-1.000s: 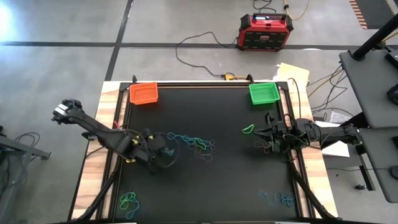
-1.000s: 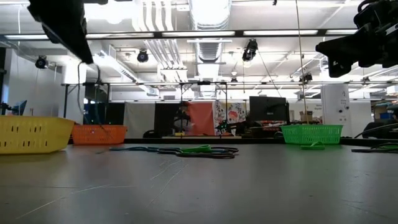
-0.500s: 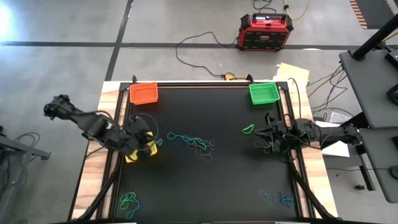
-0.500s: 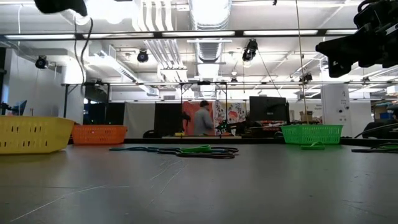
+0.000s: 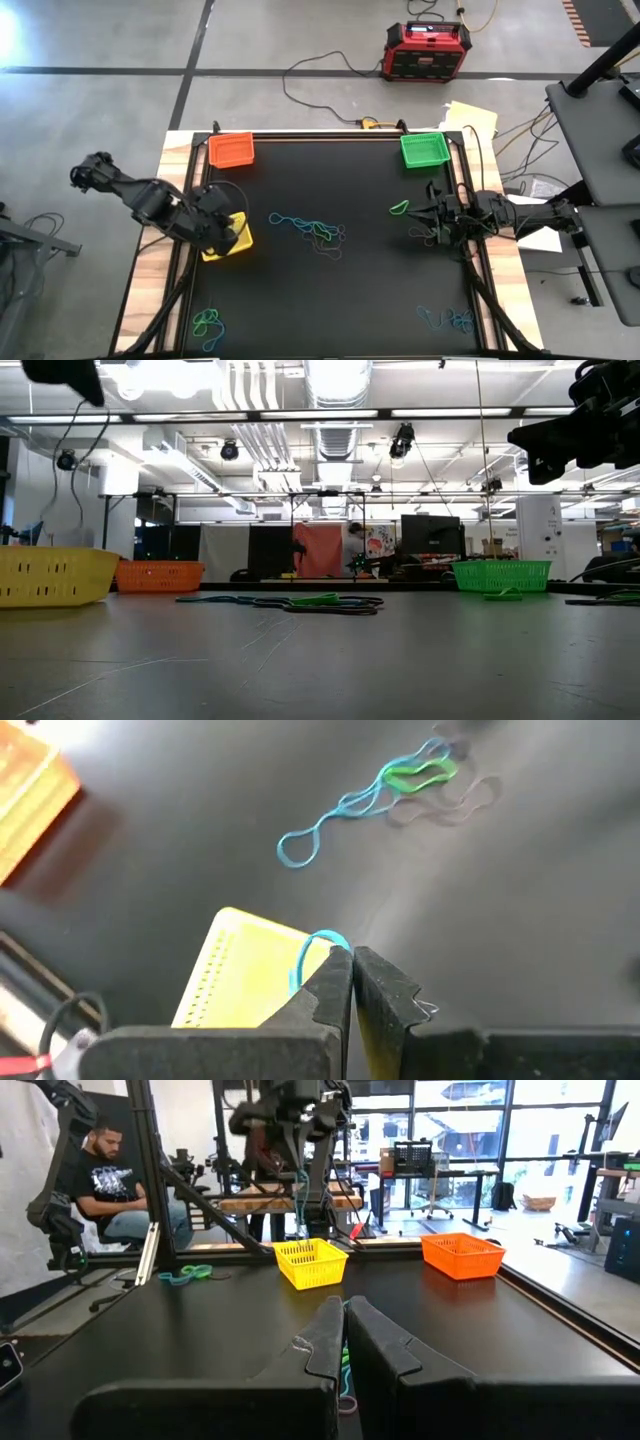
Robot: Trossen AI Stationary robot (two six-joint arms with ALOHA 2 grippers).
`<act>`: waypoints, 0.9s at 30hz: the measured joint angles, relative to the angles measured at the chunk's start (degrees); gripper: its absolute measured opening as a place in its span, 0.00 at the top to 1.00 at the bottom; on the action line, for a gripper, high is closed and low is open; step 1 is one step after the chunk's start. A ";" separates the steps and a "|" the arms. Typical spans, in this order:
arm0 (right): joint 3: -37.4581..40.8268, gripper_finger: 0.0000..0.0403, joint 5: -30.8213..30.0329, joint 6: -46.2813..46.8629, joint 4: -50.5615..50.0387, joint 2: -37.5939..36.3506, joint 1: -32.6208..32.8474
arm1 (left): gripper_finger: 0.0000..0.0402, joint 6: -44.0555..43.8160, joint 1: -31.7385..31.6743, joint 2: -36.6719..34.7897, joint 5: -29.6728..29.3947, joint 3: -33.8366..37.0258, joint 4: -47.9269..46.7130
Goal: Sort rubber bands into baskets
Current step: Put the blue rubber band into the yellow bin
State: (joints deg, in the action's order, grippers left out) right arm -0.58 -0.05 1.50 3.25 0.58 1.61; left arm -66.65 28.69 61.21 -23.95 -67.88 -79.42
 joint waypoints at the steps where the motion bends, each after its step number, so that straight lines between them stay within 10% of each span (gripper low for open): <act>1: 0.01 0.98 0.00 0.00 0.00 -0.01 0.00 | 1.00 -0.35 0.00 0.00 0.72 1.26 0.00; 27: 0.00 0.98 0.00 0.00 0.00 -0.01 0.00 | 1.00 -9.63 0.00 0.22 8.16 27.95 15.43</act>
State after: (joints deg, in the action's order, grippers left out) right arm -0.58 -0.05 1.50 3.25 0.57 1.61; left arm -76.27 28.69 61.43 -15.79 -39.93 -63.99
